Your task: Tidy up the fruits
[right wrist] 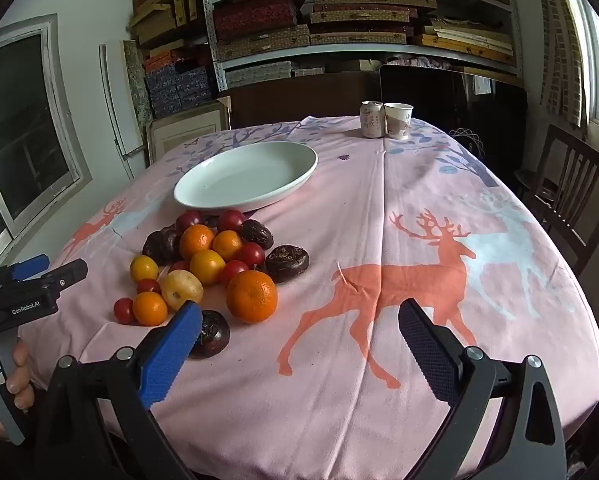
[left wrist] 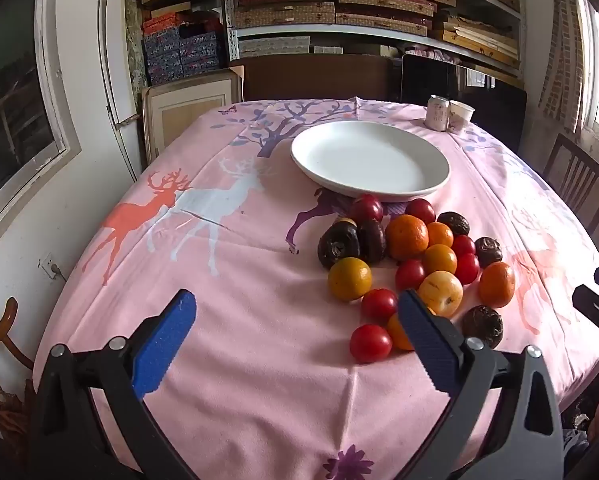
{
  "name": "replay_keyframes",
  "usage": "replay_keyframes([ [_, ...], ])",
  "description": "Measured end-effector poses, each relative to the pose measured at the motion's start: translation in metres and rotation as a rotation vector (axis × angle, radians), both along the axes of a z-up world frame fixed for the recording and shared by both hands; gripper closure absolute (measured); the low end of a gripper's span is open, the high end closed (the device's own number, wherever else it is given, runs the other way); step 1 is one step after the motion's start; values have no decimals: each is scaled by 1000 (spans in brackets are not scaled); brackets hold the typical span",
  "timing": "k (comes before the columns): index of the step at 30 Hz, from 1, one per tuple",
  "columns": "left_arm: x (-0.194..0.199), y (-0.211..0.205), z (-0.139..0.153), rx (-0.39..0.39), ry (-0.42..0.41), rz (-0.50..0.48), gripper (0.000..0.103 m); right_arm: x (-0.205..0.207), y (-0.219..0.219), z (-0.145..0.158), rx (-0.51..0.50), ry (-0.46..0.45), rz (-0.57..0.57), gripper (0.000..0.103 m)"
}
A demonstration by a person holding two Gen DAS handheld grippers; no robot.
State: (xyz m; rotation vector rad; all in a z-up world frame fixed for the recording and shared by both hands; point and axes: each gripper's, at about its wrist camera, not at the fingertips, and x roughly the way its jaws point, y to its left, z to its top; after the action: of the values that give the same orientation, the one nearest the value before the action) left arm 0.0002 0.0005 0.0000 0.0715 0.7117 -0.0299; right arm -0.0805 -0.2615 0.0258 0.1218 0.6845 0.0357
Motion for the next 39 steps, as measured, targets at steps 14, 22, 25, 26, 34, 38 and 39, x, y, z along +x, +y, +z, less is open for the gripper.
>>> replay_keyframes([
  [14, 0, 2, -6, -1, 9, -2, 4, -2, 4, -2, -21, -4, 3, 4],
  [22, -2, 0, -8, 0, 15, -3, 4, -1, 8, -4, -20, -2, 5, 4],
  [25, -2, -1, -8, 2, 15, -3, 4, -1, 9, -4, -20, -1, 5, 4],
  [26, -2, -1, -8, 3, 14, -3, 4, -1, 9, -3, -22, -1, 4, 4],
  [34, -2, -1, -8, 4, 14, -2, 4, -3, 10, 1, -23, -3, 13, 4],
  [38, -2, -1, -9, 3, 15, -2, 4, -2, 9, 1, -21, -3, 15, 4],
  [39, -2, 0, -9, 3, 16, -3, 4, -2, 9, 1, -23, -3, 16, 4],
])
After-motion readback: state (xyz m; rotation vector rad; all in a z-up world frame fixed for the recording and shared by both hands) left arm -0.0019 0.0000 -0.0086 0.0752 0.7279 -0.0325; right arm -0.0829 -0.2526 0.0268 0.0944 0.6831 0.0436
